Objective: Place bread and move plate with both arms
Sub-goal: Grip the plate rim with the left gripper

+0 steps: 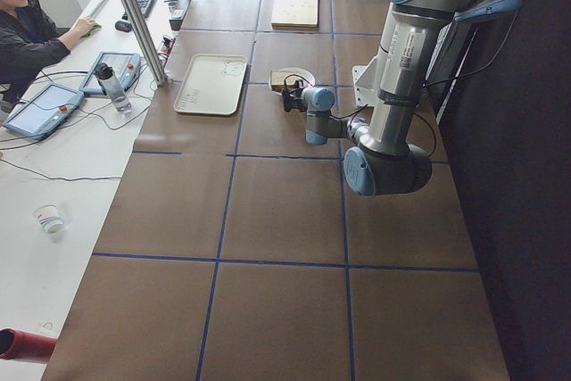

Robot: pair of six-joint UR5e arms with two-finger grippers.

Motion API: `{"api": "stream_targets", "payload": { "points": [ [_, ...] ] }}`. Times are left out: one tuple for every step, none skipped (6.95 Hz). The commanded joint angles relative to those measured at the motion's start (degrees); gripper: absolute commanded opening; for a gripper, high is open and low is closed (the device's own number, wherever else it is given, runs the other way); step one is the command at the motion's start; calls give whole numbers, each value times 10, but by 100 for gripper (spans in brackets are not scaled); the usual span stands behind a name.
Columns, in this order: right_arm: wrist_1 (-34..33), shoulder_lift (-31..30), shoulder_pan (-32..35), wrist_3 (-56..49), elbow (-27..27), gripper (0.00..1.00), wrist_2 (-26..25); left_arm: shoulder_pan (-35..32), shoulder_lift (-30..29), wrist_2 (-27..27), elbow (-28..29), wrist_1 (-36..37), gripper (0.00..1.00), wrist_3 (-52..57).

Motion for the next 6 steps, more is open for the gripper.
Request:
{"api": "stream_targets", "payload": {
  "points": [
    [0, 0, 0, 0, 0, 100, 0, 0, -2, 0, -2, -8, 11, 0],
    [0, 0, 0, 0, 0, 100, 0, 0, -4, 0, -1, -16, 9, -1],
    [0, 0, 0, 0, 0, 100, 0, -1, -4, 1, -2, -36, 8, -3],
    [0, 0, 0, 0, 0, 100, 0, -1, -5, 1, -3, -51, 8, -30],
    [0, 0, 0, 0, -1, 100, 0, -2, -8, 1, -5, -66, 8, -42],
    [0, 0, 0, 0, -1, 100, 0, -2, -15, 26, -6, -79, 8, -61]
  ]
}}
